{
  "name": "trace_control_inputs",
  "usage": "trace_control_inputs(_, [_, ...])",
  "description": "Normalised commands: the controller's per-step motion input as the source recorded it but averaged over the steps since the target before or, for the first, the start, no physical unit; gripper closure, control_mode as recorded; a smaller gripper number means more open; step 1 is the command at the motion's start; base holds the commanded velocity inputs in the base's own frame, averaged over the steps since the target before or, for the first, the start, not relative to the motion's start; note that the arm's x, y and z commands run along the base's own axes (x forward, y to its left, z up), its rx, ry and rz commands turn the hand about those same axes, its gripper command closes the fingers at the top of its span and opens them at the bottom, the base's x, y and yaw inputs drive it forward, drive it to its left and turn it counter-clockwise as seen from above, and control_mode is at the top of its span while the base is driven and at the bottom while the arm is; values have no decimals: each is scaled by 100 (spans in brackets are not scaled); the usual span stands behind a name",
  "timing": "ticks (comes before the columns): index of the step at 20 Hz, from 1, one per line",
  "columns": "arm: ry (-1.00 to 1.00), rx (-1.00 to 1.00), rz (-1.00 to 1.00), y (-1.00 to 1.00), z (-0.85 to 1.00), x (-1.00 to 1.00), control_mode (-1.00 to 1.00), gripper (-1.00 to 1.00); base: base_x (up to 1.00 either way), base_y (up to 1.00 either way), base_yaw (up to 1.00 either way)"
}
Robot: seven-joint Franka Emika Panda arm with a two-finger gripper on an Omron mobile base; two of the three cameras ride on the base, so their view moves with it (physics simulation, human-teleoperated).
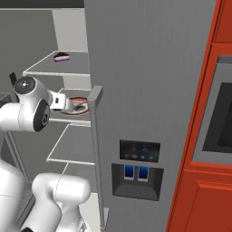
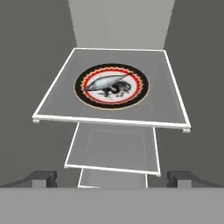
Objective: Retrieve the fish from the fridge and place it on the saucepan with marinade on the stove.
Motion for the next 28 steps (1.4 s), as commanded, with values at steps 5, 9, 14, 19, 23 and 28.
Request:
trace_control_inputs(5, [0,16,-22,0,0,1,-100,-100,0,0,0])
trace_control_inputs(9, [1,20,-21,-1,7,0,-100,-100,0,0,0])
trace_control_inputs(14, [0,10,-1,-3,2,0,-100,-100,0,0,0])
trace_control_inputs(19, [3,6,2,1,0,1,-100,-100,0,0,0])
trace_control_inputs(23, [7,2,1,14,0,3,-100,-100,0,0,0])
trace_control_inputs(28, [0,0,0,0,0,7,-100,-100,0,0,0])
